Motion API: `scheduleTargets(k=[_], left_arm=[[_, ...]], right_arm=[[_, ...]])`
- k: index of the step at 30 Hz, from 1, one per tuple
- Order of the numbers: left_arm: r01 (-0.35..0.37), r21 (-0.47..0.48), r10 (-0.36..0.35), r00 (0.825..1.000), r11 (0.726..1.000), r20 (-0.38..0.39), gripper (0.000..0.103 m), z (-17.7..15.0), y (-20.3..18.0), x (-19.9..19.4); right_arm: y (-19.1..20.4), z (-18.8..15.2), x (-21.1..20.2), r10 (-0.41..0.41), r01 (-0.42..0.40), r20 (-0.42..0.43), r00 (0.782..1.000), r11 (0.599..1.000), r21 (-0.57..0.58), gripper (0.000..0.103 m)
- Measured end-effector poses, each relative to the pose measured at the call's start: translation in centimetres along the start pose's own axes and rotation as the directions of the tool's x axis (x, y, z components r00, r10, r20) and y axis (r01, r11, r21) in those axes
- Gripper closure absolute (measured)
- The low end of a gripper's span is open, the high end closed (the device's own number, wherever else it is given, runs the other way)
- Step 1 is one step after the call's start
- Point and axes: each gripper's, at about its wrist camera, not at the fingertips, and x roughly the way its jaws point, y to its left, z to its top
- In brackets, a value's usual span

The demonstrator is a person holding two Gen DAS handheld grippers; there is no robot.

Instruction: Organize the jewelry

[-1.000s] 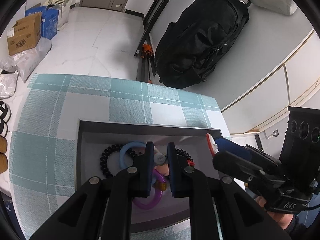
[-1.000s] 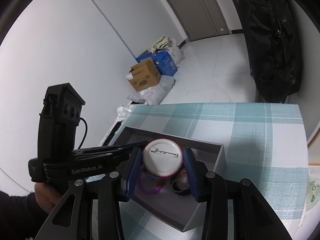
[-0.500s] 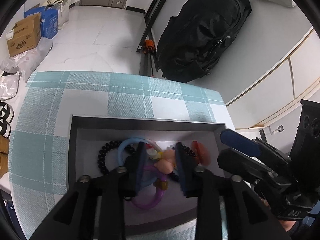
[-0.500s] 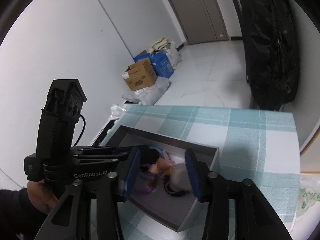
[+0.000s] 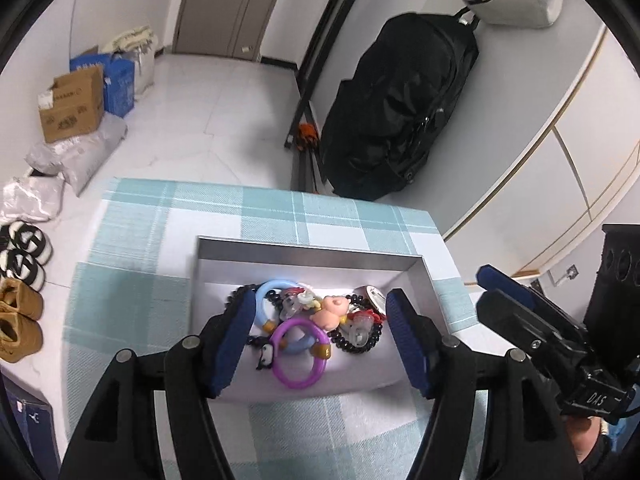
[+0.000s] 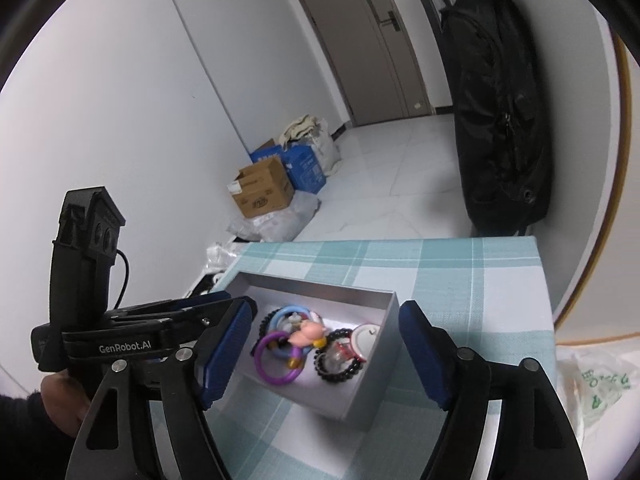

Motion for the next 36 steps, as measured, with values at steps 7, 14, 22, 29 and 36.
scheduleTargets(k=[7, 14, 22, 29, 36], left_arm=[[-0.087, 0.01, 0.086, 0.991, 0.996, 0.099, 0.04, -1.1, -0.7, -2.9], [-0.166, -0.026, 0.169, 0.973, 0.986, 0.155, 0.039, -2.5, -0.8, -5.0], [-0.194, -0.045, 0.199, 0.967, 0.98, 0.157, 0.039, -4.5, -0.4, -5.9], [-0.224, -0.037, 0.226, 0.948, 0.974, 0.224, 0.024, -5.0, -1.0, -7.5], [-0.226, 0.0, 0.219, 0.943, 0.974, 0.252, 0.023, -5.7, -1.7, -7.9]], right_arm=[[1.9, -1.0, -2.6, 0.017, -0.014, 0.067, 0.998, 0.999, -0.042, 0.017], [3.4, -2.0, -4.3, 0.01, -0.001, 0.112, 0.994, 0.997, -0.075, 0.005], [4.2, -3.7, -5.4, -0.016, 0.027, 0.119, 0.993, 0.996, -0.09, 0.0], [4.4, -4.8, -5.9, -0.03, 0.041, 0.114, 0.993, 0.994, -0.099, 0.0], [4.5, -5.2, -6.0, -0.033, 0.043, 0.103, 0.994, 0.995, -0.094, 0.0]])
